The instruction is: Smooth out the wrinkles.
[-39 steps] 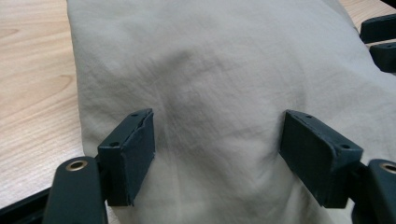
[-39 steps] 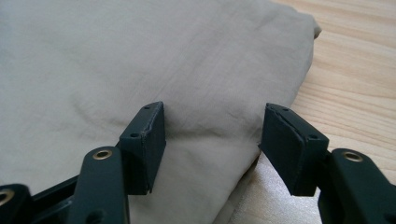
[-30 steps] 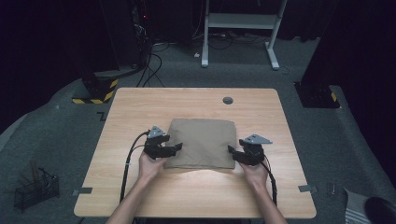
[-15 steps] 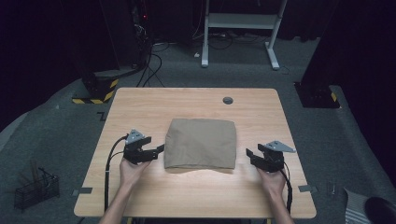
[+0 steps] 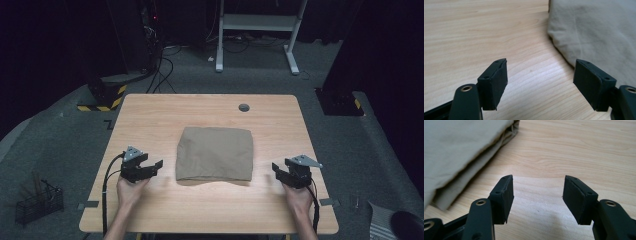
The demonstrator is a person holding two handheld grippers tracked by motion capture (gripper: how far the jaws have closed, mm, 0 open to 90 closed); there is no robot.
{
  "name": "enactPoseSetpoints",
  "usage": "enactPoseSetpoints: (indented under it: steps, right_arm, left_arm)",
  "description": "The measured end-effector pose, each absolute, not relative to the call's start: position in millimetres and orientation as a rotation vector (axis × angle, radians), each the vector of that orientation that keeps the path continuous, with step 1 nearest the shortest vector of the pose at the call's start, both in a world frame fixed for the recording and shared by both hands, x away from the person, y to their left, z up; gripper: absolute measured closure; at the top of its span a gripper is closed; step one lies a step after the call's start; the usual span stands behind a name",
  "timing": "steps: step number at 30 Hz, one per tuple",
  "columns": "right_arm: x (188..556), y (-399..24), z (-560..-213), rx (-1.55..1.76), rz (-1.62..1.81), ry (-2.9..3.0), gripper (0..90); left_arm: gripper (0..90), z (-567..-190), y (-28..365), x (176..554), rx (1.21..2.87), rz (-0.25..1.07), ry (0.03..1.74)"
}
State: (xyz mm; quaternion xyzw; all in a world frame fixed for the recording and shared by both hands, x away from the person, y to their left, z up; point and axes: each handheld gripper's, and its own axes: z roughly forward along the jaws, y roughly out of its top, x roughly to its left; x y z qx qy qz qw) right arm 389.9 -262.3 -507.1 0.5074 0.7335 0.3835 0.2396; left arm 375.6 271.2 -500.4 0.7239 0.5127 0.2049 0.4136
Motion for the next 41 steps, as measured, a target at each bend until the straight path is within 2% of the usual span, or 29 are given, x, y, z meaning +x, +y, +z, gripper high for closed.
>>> enactPoseSetpoints:
  steps: [23, 27, 41]
  right_arm:
    - [394.0, -264.8, -522.2, 1.413, 0.851, 2.041, 38.9]
    - [394.2, -266.0, -522.5, 1.429, 0.855, 2.036, 35.8]
    - [395.2, -268.3, -522.9, 1.469, 0.867, 2.035, 32.6]
  left_arm:
    - [27.9, -521.6, 278.9, 379.0, 1.868, 0.625, 1.393]
    - [26.5, -528.2, 273.5, 382.3, 1.929, 0.651, 1.411]
    - [20.1, -528.6, 274.9, 383.6, 1.922, 0.643, 1.438]
